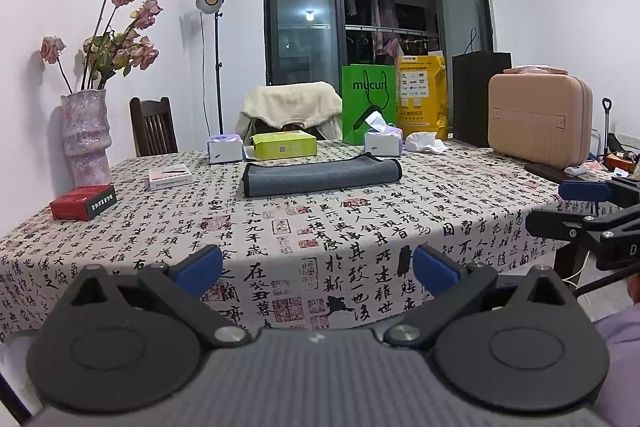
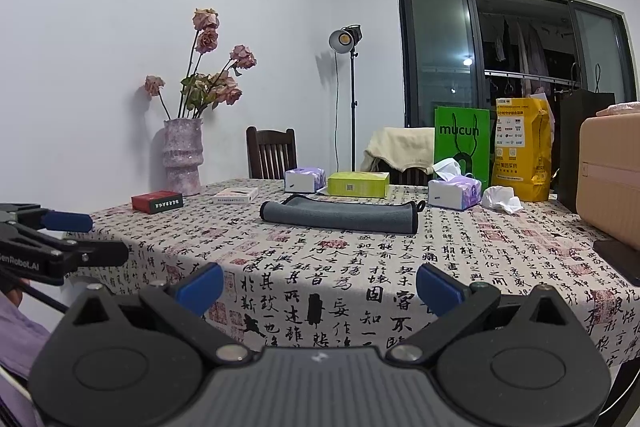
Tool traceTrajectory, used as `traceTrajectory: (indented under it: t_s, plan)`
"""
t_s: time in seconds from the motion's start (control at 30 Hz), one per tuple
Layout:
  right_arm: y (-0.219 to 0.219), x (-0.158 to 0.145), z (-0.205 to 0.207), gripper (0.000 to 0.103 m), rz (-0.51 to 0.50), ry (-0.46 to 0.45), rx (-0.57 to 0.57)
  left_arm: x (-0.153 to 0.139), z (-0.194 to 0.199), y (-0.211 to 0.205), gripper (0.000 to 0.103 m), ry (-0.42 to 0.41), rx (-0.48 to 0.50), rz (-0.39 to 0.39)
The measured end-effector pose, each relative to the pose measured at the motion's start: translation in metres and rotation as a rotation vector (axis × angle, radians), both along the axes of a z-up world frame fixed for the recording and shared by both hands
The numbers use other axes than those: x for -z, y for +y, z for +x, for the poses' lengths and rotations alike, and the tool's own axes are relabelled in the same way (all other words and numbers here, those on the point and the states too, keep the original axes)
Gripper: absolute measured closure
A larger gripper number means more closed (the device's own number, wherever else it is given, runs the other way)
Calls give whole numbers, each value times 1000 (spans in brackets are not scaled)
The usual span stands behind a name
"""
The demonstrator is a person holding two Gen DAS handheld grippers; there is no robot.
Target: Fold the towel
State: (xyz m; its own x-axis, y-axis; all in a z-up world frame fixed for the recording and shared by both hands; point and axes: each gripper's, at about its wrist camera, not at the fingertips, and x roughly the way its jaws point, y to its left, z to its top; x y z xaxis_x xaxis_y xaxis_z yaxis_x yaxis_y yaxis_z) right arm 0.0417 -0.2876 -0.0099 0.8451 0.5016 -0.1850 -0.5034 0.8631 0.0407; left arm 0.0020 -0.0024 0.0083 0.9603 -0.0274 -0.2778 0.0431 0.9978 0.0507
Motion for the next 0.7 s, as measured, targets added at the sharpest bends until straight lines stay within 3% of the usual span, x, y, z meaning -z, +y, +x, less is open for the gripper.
traceTrajectory:
  t_s: [0.7]
  plan:
    - [0, -3, -1, 0, 3, -15, -2, -3, -3, 1, 0, 9, -15, -21]
